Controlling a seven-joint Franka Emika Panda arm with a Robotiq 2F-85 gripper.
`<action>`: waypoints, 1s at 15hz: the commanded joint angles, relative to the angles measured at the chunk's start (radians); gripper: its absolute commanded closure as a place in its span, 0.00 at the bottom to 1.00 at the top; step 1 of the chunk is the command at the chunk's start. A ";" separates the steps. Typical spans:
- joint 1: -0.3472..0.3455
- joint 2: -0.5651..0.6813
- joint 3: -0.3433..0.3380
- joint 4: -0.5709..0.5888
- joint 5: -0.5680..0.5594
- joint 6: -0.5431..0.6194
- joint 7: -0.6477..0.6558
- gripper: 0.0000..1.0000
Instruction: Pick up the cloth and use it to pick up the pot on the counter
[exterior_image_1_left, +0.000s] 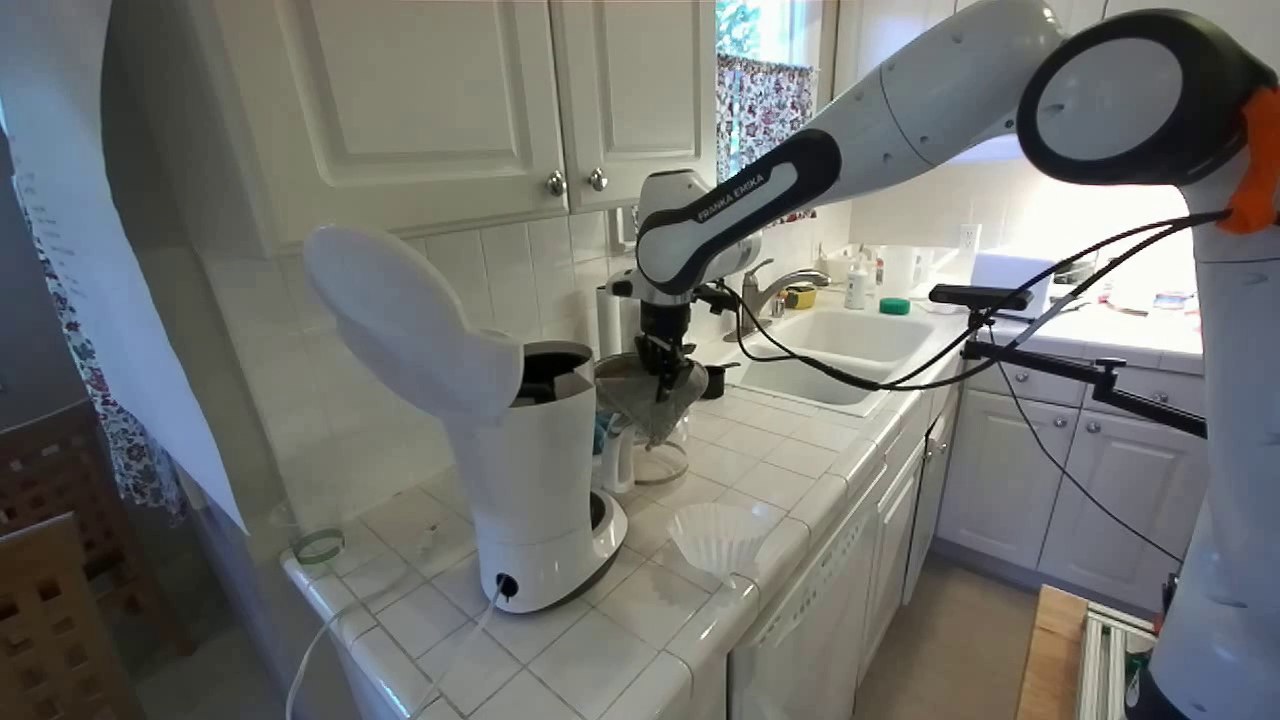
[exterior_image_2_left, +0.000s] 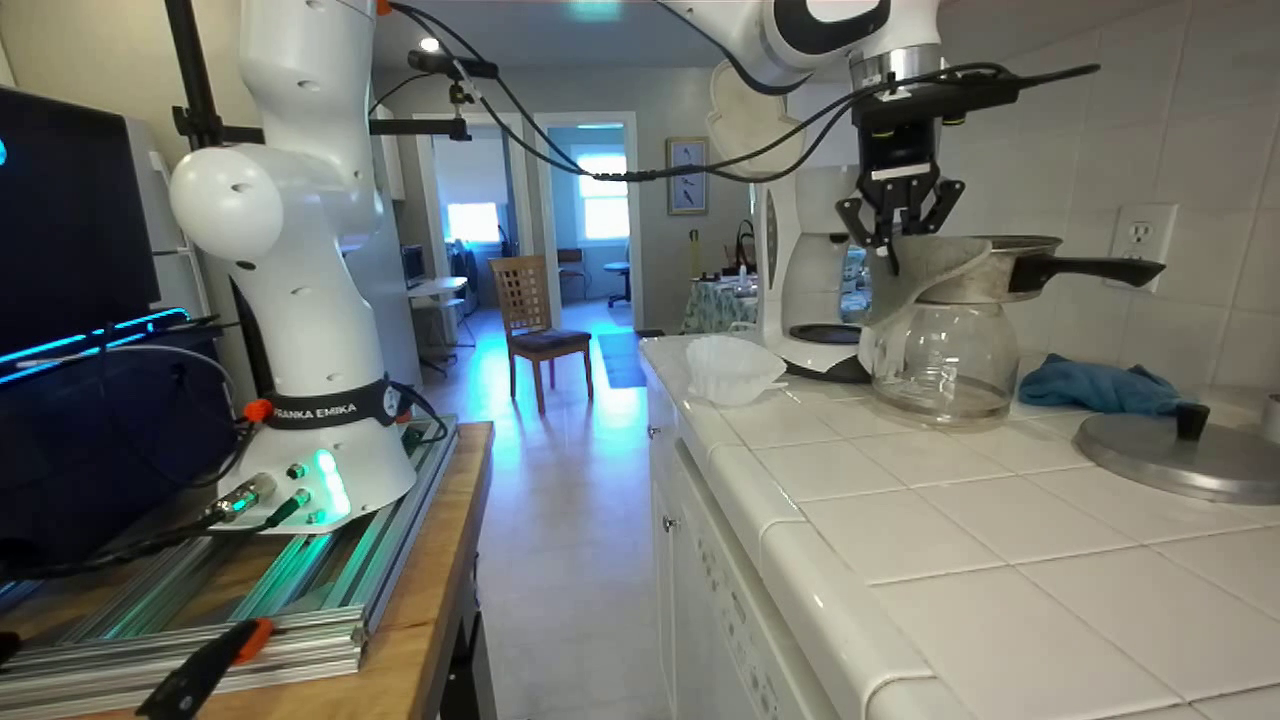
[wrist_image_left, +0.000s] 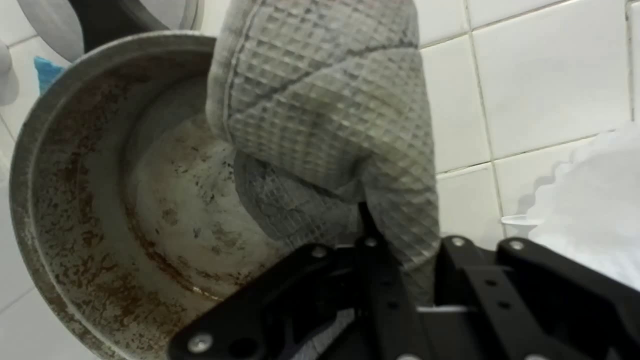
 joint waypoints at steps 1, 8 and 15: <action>-0.005 -0.063 -0.025 -0.104 -0.027 0.107 0.085 0.97; -0.027 -0.129 -0.055 -0.216 -0.013 0.214 0.150 0.97; -0.046 -0.194 -0.085 -0.305 0.001 0.310 0.250 0.97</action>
